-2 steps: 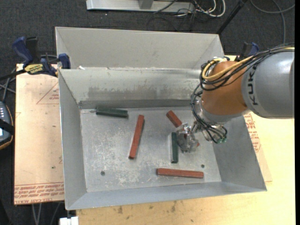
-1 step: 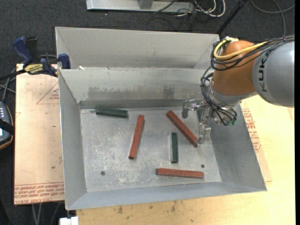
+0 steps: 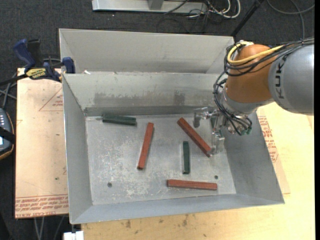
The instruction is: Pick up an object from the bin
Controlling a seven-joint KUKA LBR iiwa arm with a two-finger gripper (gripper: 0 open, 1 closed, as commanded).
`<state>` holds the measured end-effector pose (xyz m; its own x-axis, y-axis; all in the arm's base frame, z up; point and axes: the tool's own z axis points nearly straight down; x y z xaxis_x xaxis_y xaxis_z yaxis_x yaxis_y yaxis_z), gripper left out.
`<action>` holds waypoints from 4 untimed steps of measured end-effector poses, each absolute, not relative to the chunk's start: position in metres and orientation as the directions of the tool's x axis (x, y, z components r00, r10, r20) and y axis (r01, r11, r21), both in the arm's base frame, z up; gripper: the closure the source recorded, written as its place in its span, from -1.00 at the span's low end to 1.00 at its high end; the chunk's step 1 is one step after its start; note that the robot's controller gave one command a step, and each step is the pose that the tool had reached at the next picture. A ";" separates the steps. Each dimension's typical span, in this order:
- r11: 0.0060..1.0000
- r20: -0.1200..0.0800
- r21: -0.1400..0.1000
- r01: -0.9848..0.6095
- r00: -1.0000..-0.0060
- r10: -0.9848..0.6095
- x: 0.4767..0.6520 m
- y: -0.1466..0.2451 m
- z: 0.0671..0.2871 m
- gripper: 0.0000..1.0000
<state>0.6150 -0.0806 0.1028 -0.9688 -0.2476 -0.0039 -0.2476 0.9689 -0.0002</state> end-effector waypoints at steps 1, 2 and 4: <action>0.978 -0.004 0.000 -0.210 -0.978 -0.210 0.619 -0.075 0.090 -1.00; 0.979 -0.004 -0.001 -0.206 -0.979 -0.206 0.610 -0.016 0.074 -1.00; 0.983 -0.002 0.000 -0.184 -0.983 -0.184 0.581 -0.019 0.072 1.00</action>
Offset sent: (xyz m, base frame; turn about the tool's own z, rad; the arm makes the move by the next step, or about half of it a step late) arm -0.0082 0.0739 -0.0328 0.0383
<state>0.5812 -0.0190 0.0718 -0.9828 -0.1844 -0.0024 -0.1844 0.9828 -0.0001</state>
